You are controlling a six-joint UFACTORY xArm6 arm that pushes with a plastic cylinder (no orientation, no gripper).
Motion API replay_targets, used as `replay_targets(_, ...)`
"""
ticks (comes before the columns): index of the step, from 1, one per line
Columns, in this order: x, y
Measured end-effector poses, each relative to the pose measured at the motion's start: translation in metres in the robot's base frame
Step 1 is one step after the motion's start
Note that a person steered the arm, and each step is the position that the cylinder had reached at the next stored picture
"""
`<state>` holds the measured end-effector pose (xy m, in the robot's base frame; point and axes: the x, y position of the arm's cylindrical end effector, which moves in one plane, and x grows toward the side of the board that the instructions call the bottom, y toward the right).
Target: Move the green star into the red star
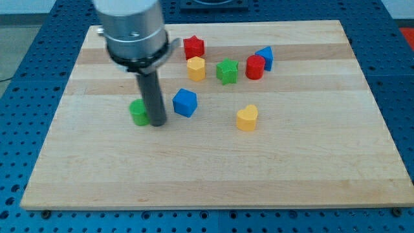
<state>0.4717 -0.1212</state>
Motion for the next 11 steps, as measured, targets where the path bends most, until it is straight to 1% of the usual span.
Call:
replay_targets(1, 0.0, -0.018)
replay_targets(2, -0.005, 0.066)
replay_targets(3, 0.01, 0.139)
replay_targets(4, -0.029, 0.165)
replay_targets(5, -0.079, 0.173)
replay_targets(6, -0.098, 0.165)
replay_targets(7, -0.13, 0.145)
replay_targets(8, -0.182, 0.146)
replay_targets(9, -0.191, 0.146)
replay_targets(11, -0.175, 0.06)
